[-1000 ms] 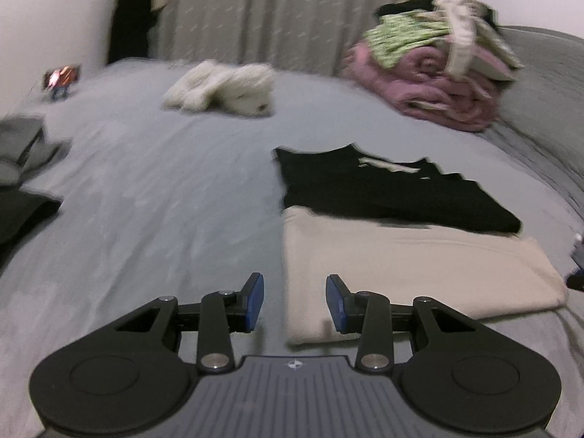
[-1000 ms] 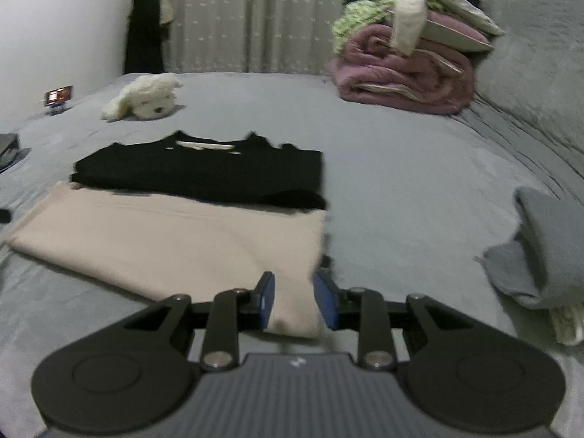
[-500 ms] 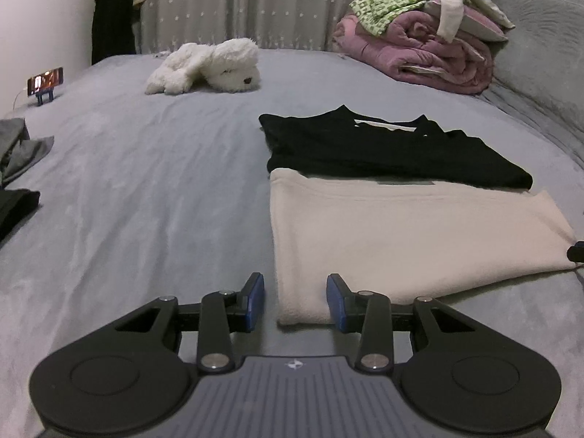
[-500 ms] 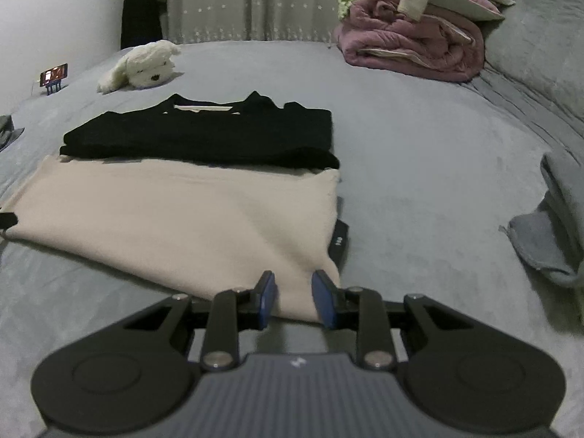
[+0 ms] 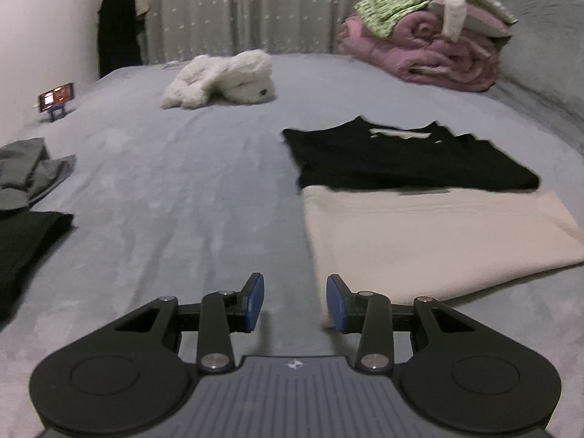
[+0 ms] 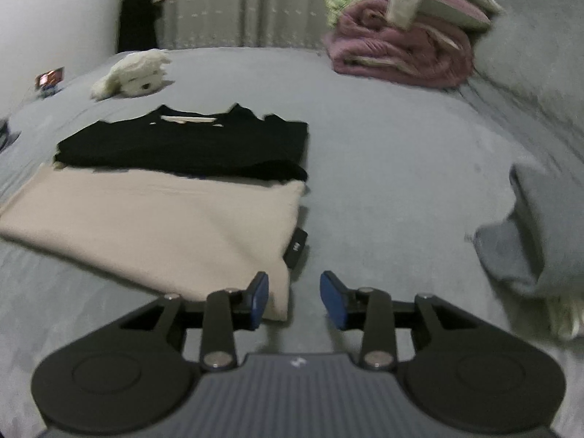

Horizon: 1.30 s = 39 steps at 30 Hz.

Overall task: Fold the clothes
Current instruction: 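Move both open grippers to the ends of the cream shirt's long side, then close both grippers on the ends of the cream shirt's side edge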

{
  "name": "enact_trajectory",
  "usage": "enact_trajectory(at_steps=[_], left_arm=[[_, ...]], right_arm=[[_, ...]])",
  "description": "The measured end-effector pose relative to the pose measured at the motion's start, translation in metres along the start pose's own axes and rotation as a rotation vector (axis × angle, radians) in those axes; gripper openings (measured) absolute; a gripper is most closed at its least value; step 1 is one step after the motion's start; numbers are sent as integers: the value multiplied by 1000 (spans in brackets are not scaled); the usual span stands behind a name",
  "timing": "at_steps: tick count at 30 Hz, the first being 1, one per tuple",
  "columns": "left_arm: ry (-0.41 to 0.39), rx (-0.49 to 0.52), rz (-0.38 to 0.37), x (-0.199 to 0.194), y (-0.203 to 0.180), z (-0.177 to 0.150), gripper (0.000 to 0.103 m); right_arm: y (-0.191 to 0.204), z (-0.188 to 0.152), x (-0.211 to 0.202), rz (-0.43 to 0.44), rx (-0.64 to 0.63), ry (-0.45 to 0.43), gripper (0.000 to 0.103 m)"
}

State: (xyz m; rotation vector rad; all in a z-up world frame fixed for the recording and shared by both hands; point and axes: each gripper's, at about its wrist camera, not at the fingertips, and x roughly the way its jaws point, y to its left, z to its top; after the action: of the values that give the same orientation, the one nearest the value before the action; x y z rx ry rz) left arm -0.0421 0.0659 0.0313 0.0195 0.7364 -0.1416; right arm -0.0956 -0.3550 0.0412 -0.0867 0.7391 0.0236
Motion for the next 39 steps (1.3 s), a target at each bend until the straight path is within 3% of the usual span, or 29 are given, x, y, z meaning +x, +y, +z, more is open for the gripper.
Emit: enact_trajectory(at_steps=[3, 6, 9, 11, 14, 25, 39], left_arm=[[-2, -4, -23, -2, 4, 1, 38], [-37, 55, -68, -12, -1, 2, 38], [-62, 169, -141, -21, -12, -2, 38], [-72, 255, -185, -23, -21, -6, 38], [-92, 363, -229, -23, -31, -12, 38], [5, 453, -224, 5, -31, -13, 38], [33, 589, -257, 26, -25, -2, 46]], right_arm=[[14, -2, -6, 18, -99, -31, 38], [38, -8, -11, 57, -232, -63, 41], [60, -15, -16, 100, -366, -95, 47], [67, -18, -16, 84, -422, -94, 49], [65, -18, -9, 96, -399, -60, 49], [46, -19, 6, 82, -311, 18, 53], [46, -14, 23, 71, -421, -11, 57]])
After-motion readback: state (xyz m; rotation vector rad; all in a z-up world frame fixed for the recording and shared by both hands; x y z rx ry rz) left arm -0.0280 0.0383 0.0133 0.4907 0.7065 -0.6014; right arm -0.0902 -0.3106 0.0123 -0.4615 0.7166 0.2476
